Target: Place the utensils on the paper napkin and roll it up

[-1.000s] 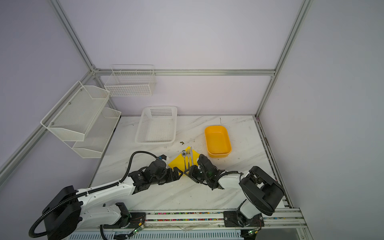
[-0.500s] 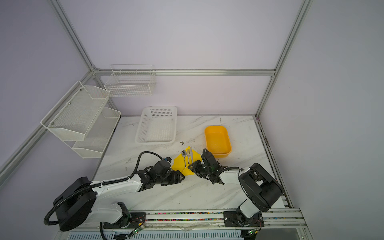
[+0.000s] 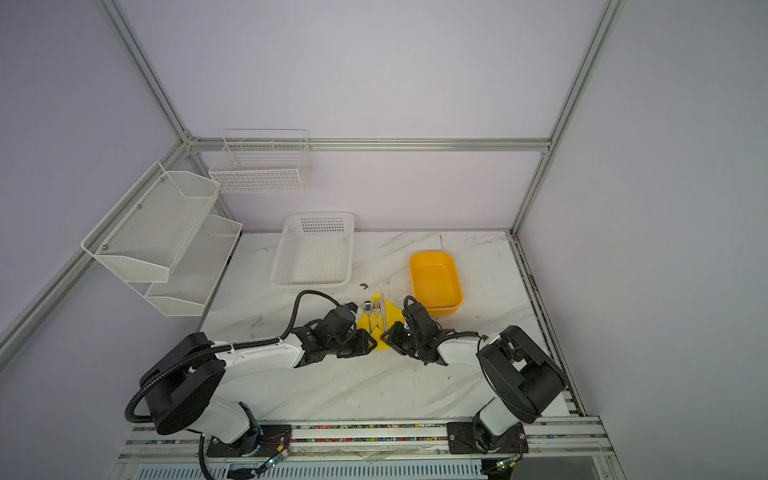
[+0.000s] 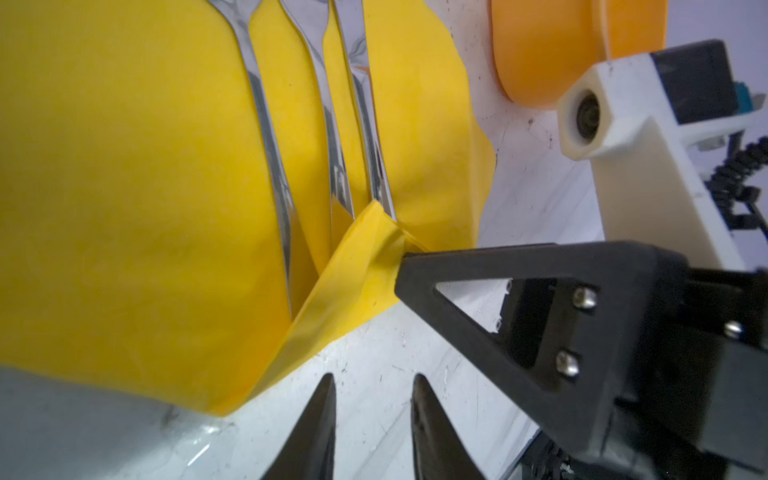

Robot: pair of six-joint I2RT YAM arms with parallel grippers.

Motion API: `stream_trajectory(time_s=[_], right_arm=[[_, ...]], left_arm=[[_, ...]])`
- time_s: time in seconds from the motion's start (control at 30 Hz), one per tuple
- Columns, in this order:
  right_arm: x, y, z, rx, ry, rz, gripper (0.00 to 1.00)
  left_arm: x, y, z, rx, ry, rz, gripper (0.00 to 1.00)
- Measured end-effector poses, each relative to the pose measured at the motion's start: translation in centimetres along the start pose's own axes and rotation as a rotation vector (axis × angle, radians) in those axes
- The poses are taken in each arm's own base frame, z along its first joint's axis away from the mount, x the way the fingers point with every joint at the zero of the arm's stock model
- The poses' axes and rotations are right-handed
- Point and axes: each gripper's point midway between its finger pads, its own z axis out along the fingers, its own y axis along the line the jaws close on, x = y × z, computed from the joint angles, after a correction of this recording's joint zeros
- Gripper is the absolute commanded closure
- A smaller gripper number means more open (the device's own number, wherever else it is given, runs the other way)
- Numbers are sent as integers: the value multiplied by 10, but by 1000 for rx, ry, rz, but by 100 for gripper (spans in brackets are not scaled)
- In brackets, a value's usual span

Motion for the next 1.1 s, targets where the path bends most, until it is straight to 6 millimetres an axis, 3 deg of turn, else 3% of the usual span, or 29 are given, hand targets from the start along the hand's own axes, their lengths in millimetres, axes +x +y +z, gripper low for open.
stream_trajectory(time_s=[0.53, 1.1], right_arm=[[-3, -8, -5, 77, -8, -18, 73], [-11, -27, -21, 204, -64, -45, 77]], left_arm=[[-7, 29, 17, -92, 35, -21, 69], [-8, 26, 20, -83, 45, -4, 69]])
